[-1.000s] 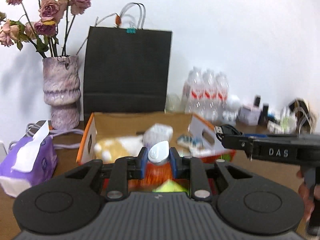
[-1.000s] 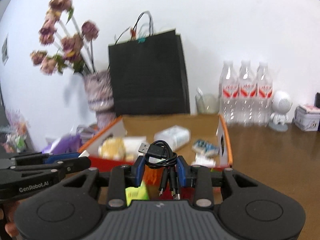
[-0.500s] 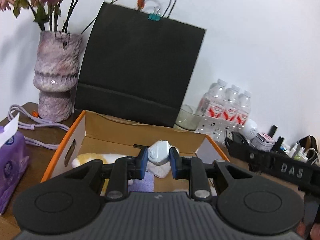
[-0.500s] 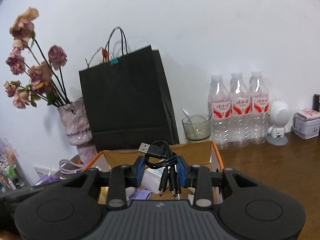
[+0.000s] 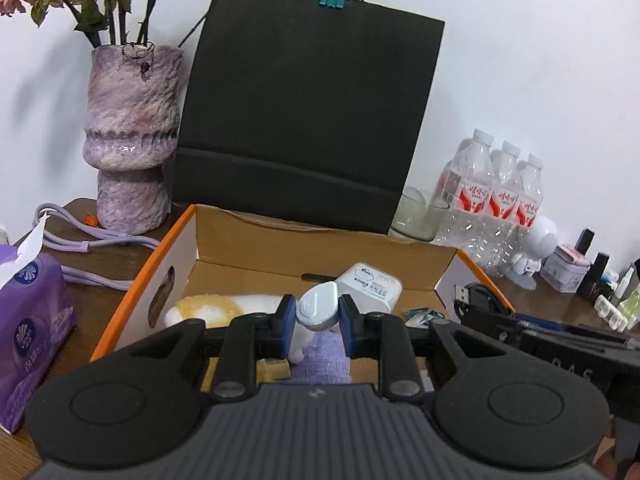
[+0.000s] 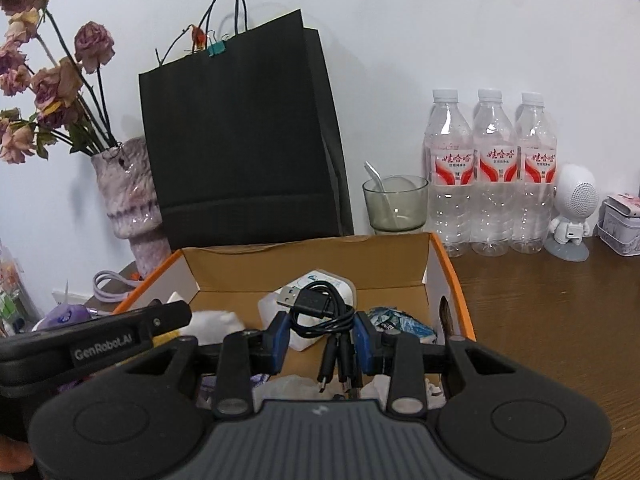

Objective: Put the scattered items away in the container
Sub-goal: 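Carry earbud case and black cable into the box and release both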

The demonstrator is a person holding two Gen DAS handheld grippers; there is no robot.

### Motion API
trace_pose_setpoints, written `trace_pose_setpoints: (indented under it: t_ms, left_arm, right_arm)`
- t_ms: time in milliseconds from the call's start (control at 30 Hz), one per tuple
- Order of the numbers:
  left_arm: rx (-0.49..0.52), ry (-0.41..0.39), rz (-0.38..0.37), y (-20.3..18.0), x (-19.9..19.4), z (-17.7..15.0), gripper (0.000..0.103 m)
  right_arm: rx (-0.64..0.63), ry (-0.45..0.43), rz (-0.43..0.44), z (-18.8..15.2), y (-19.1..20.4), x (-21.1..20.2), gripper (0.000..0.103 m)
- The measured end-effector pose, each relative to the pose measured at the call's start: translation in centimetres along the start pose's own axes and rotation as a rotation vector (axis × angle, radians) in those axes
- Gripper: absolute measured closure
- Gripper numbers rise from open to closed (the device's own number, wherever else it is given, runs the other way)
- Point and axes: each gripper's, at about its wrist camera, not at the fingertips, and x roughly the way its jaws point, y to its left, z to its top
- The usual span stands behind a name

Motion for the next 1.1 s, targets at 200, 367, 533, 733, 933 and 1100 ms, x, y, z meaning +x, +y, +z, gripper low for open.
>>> trace_pose_setpoints:
  t_ms: [200,367,533,733,933,1100]
  left_arm:
    - [0.033,-0.008,0.051,-0.4,0.0,-0.1,0.055]
    - [-0.005,-0.065,0.174,0.1,-0.7,0.2,0.0]
    - [0.011,-0.068,0.17,-0.2,-0.9,0.4,0.0]
    - [0.022,-0.053,0.16,-0.4,-0.8,0.2,0.0]
    - [0.02,-0.053,0.161,-0.5,-0.7,0.1,0.0]
    - [0.019,-0.052,0.164,-0.5,-0.8,0.1,0.0]
  right_arm:
    - [0.024,0.011,-0.006,0.2,-0.7,0.1,0.066]
    - [0.06,0.04,-0.013,0.4,-1.2,0.1,0.0]
    - [0.062,0.047,-0.014,0.6,-1.3,0.0,0.0]
    - [0.072,0.046,-0.029,0.7,-1.6,0.0,0.0]
    - [0.077,0.047,-0.025,0.8,-1.7,0.0,0.0]
    - [0.069,0.045,-0.023,0.8,-1.6,-0.1,0.0]
